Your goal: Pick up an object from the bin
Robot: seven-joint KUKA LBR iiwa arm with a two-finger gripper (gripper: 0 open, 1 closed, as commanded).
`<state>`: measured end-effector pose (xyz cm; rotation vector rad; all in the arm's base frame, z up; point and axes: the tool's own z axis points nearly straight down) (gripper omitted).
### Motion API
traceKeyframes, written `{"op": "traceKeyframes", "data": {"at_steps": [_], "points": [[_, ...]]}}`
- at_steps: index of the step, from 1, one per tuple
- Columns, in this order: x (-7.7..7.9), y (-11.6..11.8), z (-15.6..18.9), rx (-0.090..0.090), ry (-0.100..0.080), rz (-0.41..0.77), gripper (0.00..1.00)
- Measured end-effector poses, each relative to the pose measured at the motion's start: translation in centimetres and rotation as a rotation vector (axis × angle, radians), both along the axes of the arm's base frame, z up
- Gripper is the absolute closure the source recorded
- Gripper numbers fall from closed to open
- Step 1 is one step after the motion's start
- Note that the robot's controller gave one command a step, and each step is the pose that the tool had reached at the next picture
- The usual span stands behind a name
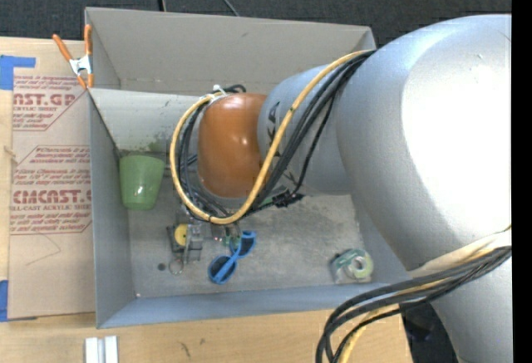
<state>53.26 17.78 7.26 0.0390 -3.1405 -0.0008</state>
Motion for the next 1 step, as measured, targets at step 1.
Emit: {"op": "traceKeyframes", "data": {"at_steps": [1], "points": [[2.71, -1.22, 15.58, 0.003, -0.01, -0.059, 1.0]]}}
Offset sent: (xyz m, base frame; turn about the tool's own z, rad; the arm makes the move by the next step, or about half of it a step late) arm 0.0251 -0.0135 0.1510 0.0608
